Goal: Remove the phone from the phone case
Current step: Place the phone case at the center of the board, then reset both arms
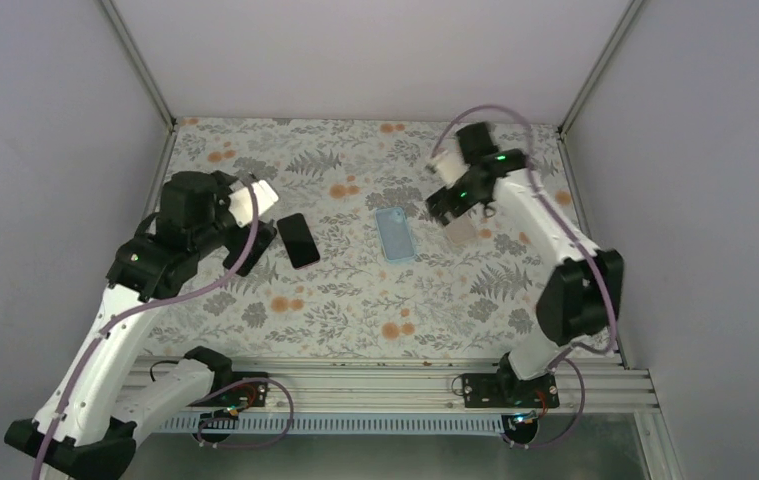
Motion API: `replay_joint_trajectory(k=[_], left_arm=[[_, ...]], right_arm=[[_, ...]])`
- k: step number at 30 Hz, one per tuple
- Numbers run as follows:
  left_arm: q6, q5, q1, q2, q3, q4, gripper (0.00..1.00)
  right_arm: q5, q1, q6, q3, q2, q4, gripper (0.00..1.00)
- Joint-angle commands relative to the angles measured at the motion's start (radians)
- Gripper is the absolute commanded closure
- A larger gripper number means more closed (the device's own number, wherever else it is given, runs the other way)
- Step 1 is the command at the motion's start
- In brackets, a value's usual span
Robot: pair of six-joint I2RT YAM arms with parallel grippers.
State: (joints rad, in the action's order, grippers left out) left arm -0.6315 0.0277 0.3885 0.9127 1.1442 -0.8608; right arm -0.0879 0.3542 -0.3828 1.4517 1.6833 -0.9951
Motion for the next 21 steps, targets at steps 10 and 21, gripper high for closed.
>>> replay_joint_trajectory(k=[10,21], left_arm=[[0.162,-0.07,-0.594,0.155,-0.088,0.409,0.0],[0.226,-0.171,-0.714,0.109,-0.195,0.487,0.0]], right_arm=[[0.066,-0.481,0.18,-0.084,-0.176,0.389,0.0],[0.161,-0.484,0.181,-0.229,-0.191,0.532,0.0]])
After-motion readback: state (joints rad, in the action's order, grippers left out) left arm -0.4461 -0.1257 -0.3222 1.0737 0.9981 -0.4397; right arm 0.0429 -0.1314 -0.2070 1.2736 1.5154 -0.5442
